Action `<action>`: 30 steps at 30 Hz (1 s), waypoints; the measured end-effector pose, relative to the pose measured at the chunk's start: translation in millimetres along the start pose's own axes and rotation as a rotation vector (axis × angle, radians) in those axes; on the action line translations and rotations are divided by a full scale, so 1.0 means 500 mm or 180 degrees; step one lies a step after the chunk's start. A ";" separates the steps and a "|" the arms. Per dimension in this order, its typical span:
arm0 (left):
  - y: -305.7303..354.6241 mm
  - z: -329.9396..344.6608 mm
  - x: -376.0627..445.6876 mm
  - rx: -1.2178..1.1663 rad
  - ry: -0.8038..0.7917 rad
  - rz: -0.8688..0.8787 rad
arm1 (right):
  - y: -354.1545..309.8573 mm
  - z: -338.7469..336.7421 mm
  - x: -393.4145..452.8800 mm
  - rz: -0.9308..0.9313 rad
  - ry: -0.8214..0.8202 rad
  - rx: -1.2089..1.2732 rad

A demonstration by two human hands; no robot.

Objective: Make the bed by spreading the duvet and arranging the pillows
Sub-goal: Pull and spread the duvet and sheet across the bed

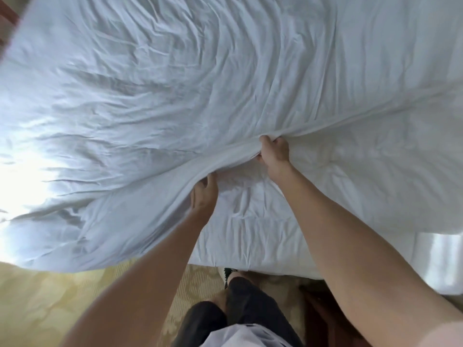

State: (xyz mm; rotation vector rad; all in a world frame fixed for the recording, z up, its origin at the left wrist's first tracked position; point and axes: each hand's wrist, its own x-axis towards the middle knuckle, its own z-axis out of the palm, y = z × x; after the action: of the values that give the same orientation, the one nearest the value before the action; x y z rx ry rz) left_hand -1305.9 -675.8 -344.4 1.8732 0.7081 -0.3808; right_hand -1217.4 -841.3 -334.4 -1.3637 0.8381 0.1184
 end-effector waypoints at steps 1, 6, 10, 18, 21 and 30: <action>0.014 -0.012 0.014 -0.0041 0.0064 0.0149 | -0.015 0.011 0.005 -0.0005 -0.0008 0.0050; 0.118 -0.072 0.116 0.0886 0.0353 0.0620 | -0.120 0.072 0.053 -0.0108 -0.0121 0.0440; 0.202 -0.131 0.217 0.2167 0.0256 0.1514 | -0.221 0.105 0.117 -0.0517 0.0074 -0.0051; 0.383 -0.169 0.412 0.3865 0.0192 0.1962 | -0.334 0.178 0.281 -0.0982 0.0106 -0.0746; 0.431 -0.154 0.466 0.4028 0.0156 0.1866 | -0.371 0.209 0.348 -0.1005 0.0118 -0.0967; 0.369 -0.129 0.534 0.4480 -0.0826 0.0928 | -0.305 0.217 0.441 -0.0017 -0.0807 -0.2135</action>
State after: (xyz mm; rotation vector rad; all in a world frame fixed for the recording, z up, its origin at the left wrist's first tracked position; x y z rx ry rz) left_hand -986.7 -588.6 -334.2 3.0659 -0.1572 -1.0810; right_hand -929.3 -867.3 -343.4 -1.9243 0.5968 0.5978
